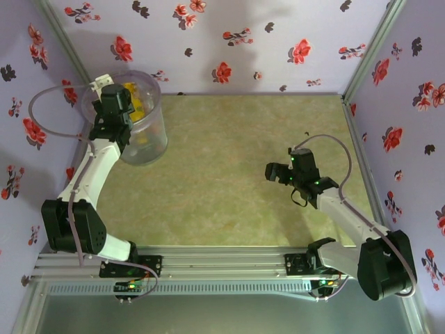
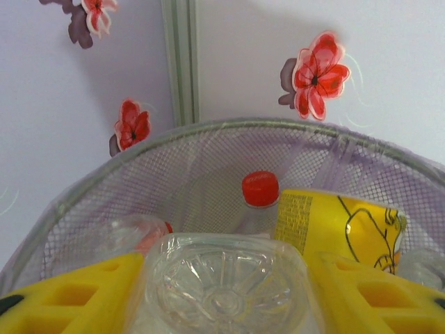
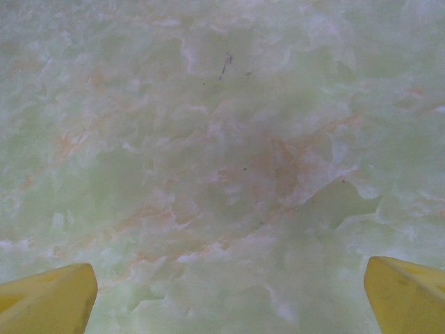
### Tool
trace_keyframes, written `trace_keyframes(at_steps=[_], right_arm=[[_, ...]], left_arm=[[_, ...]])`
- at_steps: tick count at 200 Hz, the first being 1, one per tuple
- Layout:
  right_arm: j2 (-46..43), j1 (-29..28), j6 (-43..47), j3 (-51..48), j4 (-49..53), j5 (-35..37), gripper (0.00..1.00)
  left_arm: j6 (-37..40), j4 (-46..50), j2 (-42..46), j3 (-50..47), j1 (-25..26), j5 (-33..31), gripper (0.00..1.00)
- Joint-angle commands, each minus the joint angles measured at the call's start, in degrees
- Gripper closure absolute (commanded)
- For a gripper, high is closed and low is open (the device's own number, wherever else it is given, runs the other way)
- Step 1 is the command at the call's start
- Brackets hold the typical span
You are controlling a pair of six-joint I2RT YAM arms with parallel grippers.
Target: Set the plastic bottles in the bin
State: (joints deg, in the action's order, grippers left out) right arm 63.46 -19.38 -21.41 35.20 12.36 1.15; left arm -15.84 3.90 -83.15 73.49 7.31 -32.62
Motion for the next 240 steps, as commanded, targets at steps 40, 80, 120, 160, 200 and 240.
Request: trace_keyframes(at_steps=[40,80,120,160,200,240], right_arm=[[-0.30,0.24,0.62,1.54,0.60,0.65,0.01],[-0.57,0.30,0.34,1.12,0.35,0.71,0.01],[-0.34,0.30,0.14,1.04,0.03,0.48,0.01],[0.15,0.30,0.23,1.31,-0.14,0.27,0.01],[1.22,0.29,0.13,1.77,-0.55,-0.27,0.01],[1.13,0.30,0.29,1.33,-0.86,-0.35,0.01]], left_arm=[[-2.11,5.41,-0.56,-2.82,-0.51,0.70,0.52],[-0.80,6.67,-0.87,1.08,-0.46,3.10,0.22],[-0.61,12.49,-0.16,7.46,-0.52,6.59,0.09],[0.62,16.71,3.80,12.97,-0.46,8.44,0.00],[1.40,27.03,3.56,23.41,-6.14,8.45,0.06],[-2.24,37.34,-3.02,31.89,-18.58,18.98,0.16]])
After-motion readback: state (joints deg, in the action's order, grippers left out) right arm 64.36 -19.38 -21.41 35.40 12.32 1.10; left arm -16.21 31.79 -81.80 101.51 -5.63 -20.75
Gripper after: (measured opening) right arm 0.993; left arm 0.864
